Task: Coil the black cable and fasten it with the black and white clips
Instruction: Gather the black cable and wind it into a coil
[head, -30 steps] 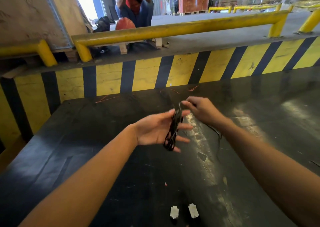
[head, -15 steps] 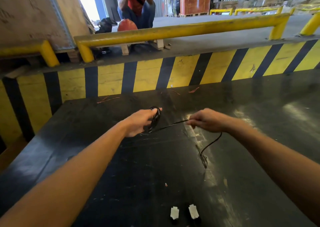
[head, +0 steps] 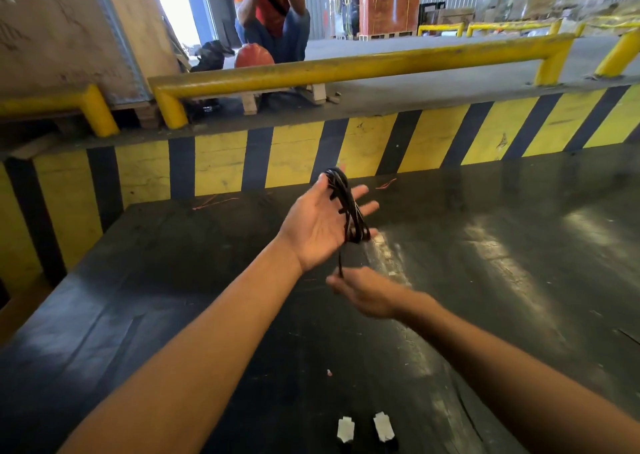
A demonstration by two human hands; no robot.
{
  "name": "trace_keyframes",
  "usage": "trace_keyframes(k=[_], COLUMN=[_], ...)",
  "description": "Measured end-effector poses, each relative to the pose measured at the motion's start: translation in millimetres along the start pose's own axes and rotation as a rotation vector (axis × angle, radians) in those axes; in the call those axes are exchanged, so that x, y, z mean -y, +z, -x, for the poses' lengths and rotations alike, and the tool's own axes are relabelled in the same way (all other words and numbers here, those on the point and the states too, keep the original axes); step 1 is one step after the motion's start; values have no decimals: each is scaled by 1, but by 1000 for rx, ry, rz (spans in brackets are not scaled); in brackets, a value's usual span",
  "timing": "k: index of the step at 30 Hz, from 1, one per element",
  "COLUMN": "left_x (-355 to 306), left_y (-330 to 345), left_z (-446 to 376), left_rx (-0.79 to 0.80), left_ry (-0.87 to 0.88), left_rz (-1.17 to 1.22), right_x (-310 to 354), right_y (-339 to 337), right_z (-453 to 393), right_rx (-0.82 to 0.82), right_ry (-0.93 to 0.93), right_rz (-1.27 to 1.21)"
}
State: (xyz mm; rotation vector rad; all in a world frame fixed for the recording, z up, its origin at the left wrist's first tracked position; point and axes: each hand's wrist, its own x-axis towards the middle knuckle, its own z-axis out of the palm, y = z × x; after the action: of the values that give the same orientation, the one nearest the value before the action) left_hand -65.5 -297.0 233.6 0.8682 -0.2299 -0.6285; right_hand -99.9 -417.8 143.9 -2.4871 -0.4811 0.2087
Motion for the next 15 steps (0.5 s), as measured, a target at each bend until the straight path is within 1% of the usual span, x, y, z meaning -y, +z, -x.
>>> trace_keyframes(k=[1,3,4,6,8,10,12,13,15], left_x=[-2,-6,-7,-5,1,9,15,16,14], left_y=[-2,-14,-23,-42,-54,-55,-48,-46,-44], left_z=[-4,-7,-7,-3,3,10,18,21,28], left_rx=[-82,-212,-252,-280,-233,-142,-41,16,166], left_ry=[65,132,124,38,-115,-300,-469,-535,-607], left_rz=[-23,-177,-273,-508,-727,-896,-988,-944,-715], right_x=[7,11,9,3,-4,-8,-12,-15,-24], right_y=[7,5,-3,-29,-58,-85,-103,-109,-109], right_z=[5,14,18,23,26,23,16,12,4], right_rx=[56,131,144,131,91,35,-23,-64,-176], right_ry=[-8,-51,-61,-80,-81,-69,-44,-42,-50], right_rz=[7,56,88,163,209,202,203,205,169])
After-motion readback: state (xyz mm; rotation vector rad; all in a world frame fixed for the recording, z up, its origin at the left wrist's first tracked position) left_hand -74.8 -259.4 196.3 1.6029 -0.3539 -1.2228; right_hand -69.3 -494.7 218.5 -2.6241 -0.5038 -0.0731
